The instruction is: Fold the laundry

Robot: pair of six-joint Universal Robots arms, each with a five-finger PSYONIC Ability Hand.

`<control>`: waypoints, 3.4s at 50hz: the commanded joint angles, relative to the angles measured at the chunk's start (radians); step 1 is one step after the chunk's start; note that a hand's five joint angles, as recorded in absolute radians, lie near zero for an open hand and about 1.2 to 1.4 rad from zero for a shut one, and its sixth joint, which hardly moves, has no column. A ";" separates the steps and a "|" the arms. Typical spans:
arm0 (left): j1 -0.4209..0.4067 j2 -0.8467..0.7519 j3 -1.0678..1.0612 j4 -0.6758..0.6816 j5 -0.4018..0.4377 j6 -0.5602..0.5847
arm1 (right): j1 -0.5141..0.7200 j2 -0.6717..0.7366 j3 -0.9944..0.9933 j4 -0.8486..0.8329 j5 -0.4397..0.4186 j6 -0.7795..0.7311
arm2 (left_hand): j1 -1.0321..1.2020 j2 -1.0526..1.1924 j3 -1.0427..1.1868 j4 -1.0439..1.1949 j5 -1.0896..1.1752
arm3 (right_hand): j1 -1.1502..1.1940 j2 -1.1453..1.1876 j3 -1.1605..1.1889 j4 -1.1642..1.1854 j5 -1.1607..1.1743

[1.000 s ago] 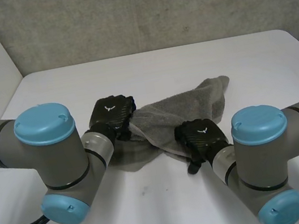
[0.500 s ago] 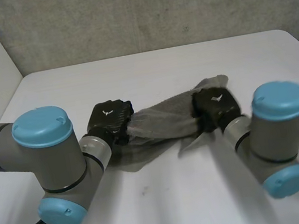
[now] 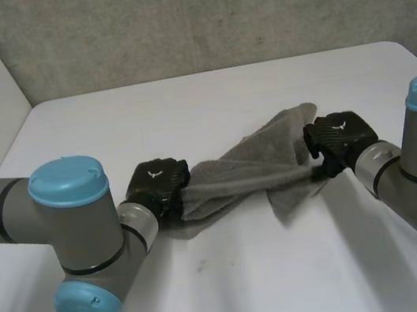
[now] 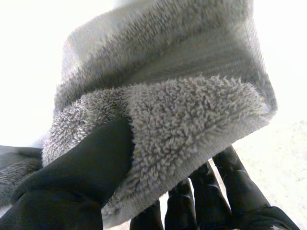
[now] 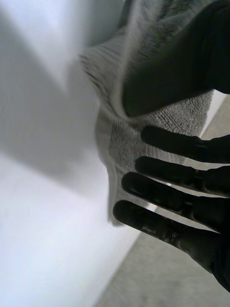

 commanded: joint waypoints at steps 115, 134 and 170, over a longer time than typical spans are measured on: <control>0.140 0.272 -0.089 -0.146 0.068 -0.037 | -0.162 -0.256 0.009 0.128 -0.034 -0.328 | 0.238 0.193 0.191 0.192 0.193 | 0.620 0.494 0.492 0.482 0.467; 0.172 0.520 0.246 -0.347 0.048 -0.024 | -0.177 -0.422 -0.379 0.455 -0.118 -0.384 | 0.238 0.193 0.191 0.192 0.193 | 0.620 0.494 0.492 0.482 0.467; 0.173 0.062 0.811 0.071 -0.099 0.209 | -0.055 0.012 -0.680 -0.488 0.043 -0.396 | 0.238 0.193 0.191 0.192 0.193 | 0.620 0.494 0.492 0.482 0.467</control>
